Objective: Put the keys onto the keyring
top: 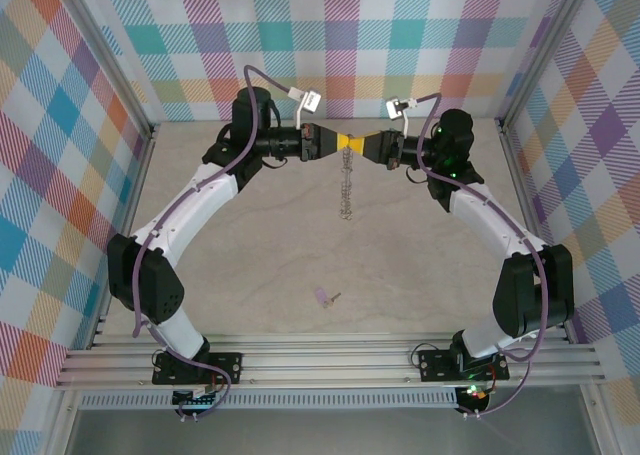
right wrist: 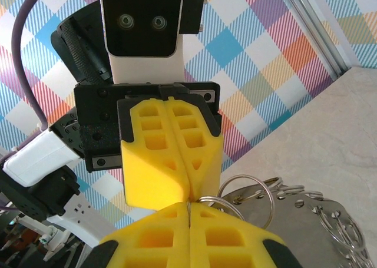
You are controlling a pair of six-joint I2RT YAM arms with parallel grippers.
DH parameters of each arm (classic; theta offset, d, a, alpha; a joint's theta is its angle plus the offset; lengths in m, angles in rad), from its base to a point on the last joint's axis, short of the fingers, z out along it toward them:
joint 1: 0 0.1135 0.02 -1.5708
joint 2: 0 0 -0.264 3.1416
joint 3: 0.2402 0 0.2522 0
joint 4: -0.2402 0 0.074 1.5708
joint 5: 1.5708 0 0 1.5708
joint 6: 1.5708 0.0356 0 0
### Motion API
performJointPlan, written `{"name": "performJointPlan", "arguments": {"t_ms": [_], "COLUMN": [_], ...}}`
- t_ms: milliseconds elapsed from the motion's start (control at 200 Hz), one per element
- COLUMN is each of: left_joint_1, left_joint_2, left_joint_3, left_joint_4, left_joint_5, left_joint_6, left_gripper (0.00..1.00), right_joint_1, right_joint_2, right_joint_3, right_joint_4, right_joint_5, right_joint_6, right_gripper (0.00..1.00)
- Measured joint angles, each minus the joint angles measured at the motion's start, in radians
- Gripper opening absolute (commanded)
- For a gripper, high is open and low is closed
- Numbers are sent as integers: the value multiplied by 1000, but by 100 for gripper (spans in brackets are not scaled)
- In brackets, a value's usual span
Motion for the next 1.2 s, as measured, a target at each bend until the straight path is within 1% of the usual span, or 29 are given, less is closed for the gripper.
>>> {"name": "performJointPlan", "arguments": {"t_ms": [115, 260, 340, 435, 935, 1025, 1115, 1200], "left_joint_1": [-3, -9, -11, -14, -23, -23, -23, -23], "left_joint_2": [0, 0, 0, 0, 3, 6, 8, 11], "left_joint_3": [1, 1, 0, -3, -22, -22, -22, -22], "left_joint_4": [-15, -25, -26, -22, -19, -19, -18, -18], "left_joint_5": [-21, -54, -76, -94, -99, -98, -93, -93], "left_joint_6": [12, 13, 11, 1, -36, -36, -37, -40], "left_gripper": [0, 0, 0, 0, 0, 0, 0, 0], "right_joint_1": [-2, -2, -2, -4, -18, -19, -20, -22], "right_joint_2": [0, 0, 0, 0, 0, 0, 0, 0], "right_joint_3": [-1, -6, -6, -8, -45, -48, -53, -57], "right_joint_4": [-9, -27, -25, -23, -10, -3, 1, 6], "right_joint_5": [4, 20, 24, 29, 50, 50, 54, 54], "right_joint_6": [0, 2, 2, 3, 3, 4, 4, 11], "right_gripper": [0, 17, 21, 22, 20, 18, 13, 11]}}
